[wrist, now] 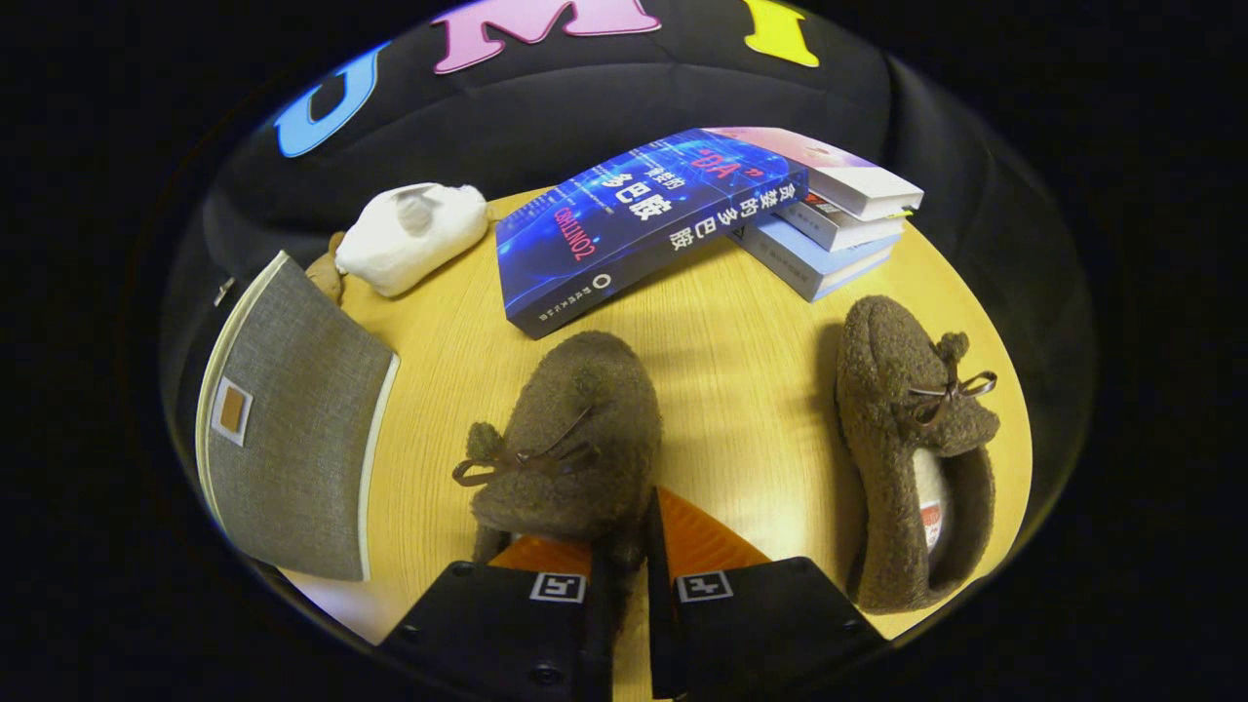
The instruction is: Open the storage box then place both shoes into the box .Put the left shoe in first, then the right shoe, with the right side of both shoes facing outward in a uniform manner.
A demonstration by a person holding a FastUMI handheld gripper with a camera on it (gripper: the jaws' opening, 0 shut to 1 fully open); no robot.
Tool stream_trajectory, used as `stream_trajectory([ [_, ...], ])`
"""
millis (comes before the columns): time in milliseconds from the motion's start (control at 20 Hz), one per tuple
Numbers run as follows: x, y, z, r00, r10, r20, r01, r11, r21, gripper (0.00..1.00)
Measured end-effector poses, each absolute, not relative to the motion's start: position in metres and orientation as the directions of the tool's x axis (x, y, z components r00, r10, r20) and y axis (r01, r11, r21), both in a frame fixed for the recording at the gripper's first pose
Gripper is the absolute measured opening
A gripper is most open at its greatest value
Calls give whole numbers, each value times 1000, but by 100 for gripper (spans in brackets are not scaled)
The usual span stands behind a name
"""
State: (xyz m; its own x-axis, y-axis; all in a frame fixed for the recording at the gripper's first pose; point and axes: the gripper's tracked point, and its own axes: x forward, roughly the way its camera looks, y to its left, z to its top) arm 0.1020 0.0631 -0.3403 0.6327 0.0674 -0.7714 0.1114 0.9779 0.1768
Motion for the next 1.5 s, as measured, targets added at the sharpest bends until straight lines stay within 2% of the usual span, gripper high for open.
stream_trajectory([
  [50, 103, 63, -341, 634, 65, -770, 133, 972, 191, 10],
  [100, 102, 63, -340, 633, 65, -772, 143, 970, 198, 7],
  [700, 81, 80, -295, 678, 42, -733, 154, 968, 198, 7],
  [1150, 83, 83, -157, 785, 56, -618, 161, 943, 290, 7],
  [1500, 105, 161, -92, 818, 138, -558, 77, 936, 344, 7],
])
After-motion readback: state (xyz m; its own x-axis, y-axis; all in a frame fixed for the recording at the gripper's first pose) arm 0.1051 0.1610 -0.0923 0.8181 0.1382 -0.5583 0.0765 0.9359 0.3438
